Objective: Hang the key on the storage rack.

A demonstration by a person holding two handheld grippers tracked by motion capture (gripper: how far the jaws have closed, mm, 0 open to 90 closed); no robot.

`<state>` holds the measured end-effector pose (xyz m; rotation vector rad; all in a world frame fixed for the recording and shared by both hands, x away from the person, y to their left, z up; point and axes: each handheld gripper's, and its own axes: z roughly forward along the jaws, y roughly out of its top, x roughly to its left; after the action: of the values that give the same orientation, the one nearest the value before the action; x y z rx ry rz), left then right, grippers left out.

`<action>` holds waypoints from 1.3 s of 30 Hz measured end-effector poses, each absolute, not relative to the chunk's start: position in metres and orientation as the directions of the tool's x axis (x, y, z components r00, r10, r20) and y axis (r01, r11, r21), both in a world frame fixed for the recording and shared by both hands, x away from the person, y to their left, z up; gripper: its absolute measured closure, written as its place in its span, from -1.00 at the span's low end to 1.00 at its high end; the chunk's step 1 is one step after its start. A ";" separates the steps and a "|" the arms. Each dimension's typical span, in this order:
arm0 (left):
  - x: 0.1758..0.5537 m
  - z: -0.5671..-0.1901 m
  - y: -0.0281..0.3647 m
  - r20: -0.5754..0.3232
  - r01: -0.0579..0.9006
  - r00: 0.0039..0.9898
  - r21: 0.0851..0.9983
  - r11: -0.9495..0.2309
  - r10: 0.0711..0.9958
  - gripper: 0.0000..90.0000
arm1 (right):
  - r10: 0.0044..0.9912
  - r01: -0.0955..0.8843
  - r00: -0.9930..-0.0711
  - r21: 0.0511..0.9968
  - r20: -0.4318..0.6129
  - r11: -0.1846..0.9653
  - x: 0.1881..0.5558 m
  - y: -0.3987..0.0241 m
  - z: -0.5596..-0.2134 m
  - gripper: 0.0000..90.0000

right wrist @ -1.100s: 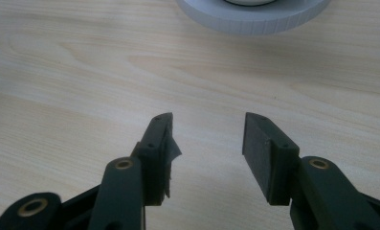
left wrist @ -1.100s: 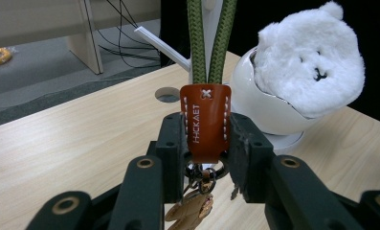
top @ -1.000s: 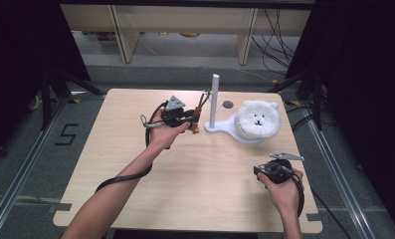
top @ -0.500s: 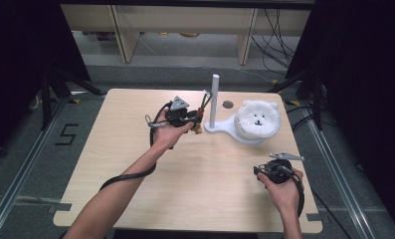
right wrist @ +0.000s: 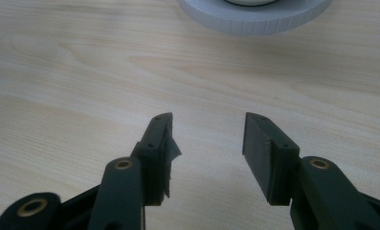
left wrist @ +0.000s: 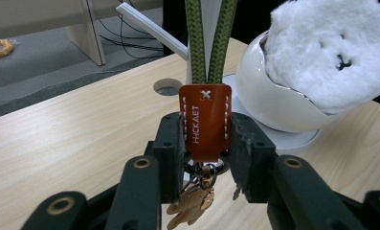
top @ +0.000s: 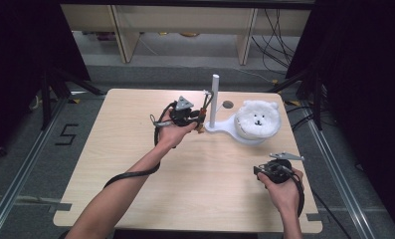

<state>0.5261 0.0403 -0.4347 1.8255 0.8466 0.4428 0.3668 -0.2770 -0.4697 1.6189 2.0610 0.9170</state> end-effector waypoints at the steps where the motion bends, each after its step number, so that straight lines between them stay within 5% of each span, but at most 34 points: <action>1: 0.527 -0.435 0.040 -0.079 0.343 0.683 0.912 -0.223 0.726 0.46 | 0.955 0.719 -0.276 0.682 0.108 0.130 0.367 -0.277 -0.470 0.21; 18: 0.521 -0.436 0.045 -0.037 0.347 0.688 0.894 -0.283 0.725 0.18 | 0.954 0.716 -0.277 0.686 0.112 0.127 0.367 -0.277 -0.470 0.21; 26: 0.506 -0.431 0.069 -0.019 0.379 0.705 0.855 -0.355 0.709 -0.13 | 0.958 0.717 -0.264 0.687 0.112 0.118 0.367 -0.276 -0.471 0.21; 39: 0.472 -0.435 0.124 0.025 0.390 0.687 0.831 -0.398 0.726 -0.21 | 0.957 0.731 -0.246 0.678 0.152 0.080 0.366 -0.271 -0.472 0.21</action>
<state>0.4718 0.1241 -0.4345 2.0289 0.8569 0.4902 0.3661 -0.2710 -0.4722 1.6778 2.0319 0.9499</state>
